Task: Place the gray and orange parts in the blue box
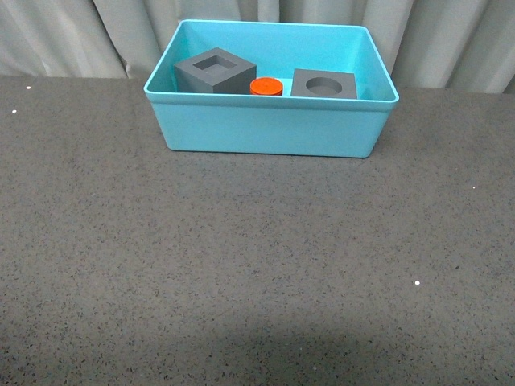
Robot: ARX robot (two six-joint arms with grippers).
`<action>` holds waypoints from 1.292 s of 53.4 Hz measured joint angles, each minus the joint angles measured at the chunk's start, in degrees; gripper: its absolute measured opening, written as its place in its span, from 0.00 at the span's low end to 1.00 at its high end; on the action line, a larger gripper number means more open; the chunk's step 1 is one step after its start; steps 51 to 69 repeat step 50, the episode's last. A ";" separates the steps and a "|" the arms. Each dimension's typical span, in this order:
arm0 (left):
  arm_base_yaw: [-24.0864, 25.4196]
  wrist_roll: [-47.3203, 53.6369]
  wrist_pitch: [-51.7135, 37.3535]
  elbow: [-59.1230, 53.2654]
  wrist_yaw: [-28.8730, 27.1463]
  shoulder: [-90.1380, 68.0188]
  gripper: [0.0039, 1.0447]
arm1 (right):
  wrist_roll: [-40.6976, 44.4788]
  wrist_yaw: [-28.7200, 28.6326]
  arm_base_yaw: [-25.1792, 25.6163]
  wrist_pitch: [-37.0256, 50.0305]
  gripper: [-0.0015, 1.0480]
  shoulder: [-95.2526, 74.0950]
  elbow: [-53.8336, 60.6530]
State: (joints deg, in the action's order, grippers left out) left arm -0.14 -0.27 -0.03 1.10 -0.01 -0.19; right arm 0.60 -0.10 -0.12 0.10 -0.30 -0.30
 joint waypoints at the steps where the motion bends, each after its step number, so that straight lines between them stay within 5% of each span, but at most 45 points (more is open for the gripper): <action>1: 0.00 0.02 0.00 0.00 0.00 0.00 0.94 | 0.00 0.00 0.00 0.00 0.08 0.00 0.00; 7: 0.00 0.02 0.00 0.00 0.00 0.00 0.94 | -0.02 0.00 0.00 0.00 0.34 0.04 0.02; 27: 0.00 0.02 0.00 0.00 0.00 0.00 0.94 | -0.09 0.00 0.00 0.00 0.92 0.04 0.00; 69: 0.00 0.02 0.00 0.00 0.00 0.00 0.94 | -0.09 0.02 -0.02 0.00 0.91 0.04 0.00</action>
